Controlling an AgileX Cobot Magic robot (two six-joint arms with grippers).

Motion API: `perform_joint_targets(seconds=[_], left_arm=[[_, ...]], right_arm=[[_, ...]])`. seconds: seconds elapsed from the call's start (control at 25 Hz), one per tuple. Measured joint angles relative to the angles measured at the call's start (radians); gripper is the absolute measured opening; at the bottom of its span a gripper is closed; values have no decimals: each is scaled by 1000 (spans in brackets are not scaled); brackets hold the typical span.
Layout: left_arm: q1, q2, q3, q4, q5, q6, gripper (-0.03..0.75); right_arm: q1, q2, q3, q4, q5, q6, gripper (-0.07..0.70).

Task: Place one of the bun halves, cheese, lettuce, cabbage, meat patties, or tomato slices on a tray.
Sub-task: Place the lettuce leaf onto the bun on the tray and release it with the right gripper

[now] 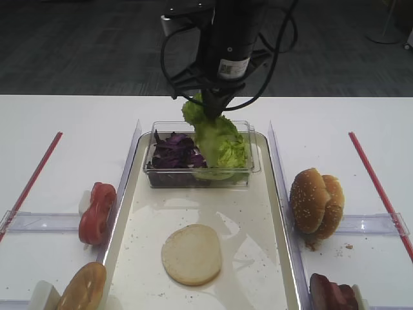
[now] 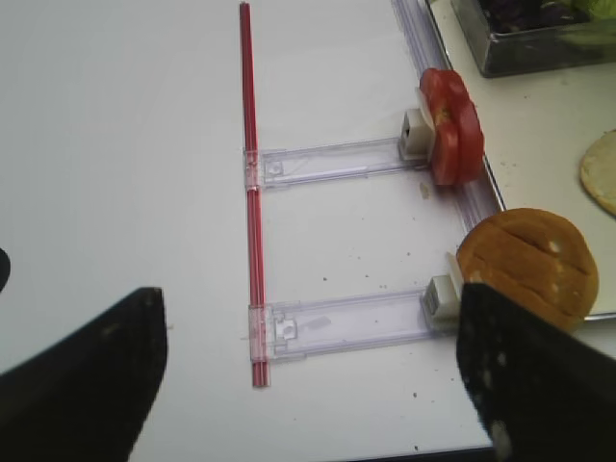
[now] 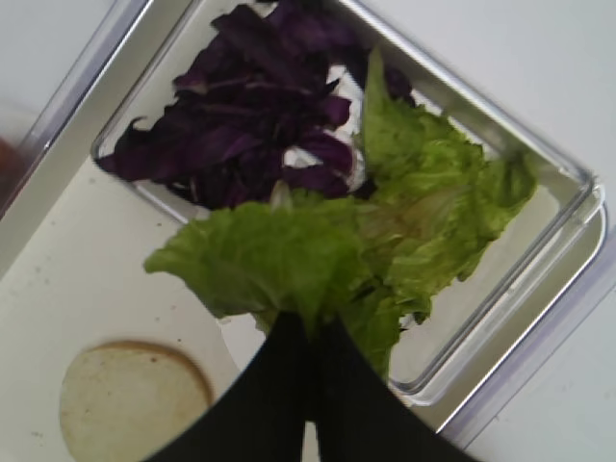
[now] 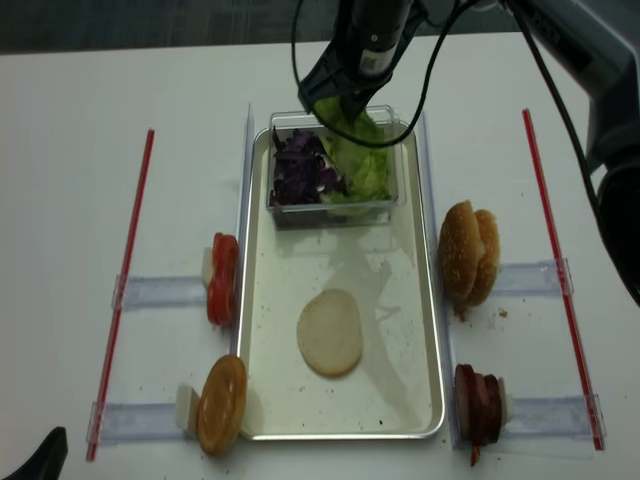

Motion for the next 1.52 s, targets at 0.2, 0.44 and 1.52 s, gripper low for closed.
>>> perform_joint_targets(seconds=[0.2, 0.44, 1.52], left_arm=[[0, 0, 0, 0, 0, 0, 565], [0, 0, 0, 0, 0, 0, 565], [0, 0, 0, 0, 0, 0, 565]], right_arm=[[62, -69, 100, -8, -2, 0, 47], [128, -177, 240, -10, -4, 0, 47], [295, -283, 429, 8, -6, 4, 47]])
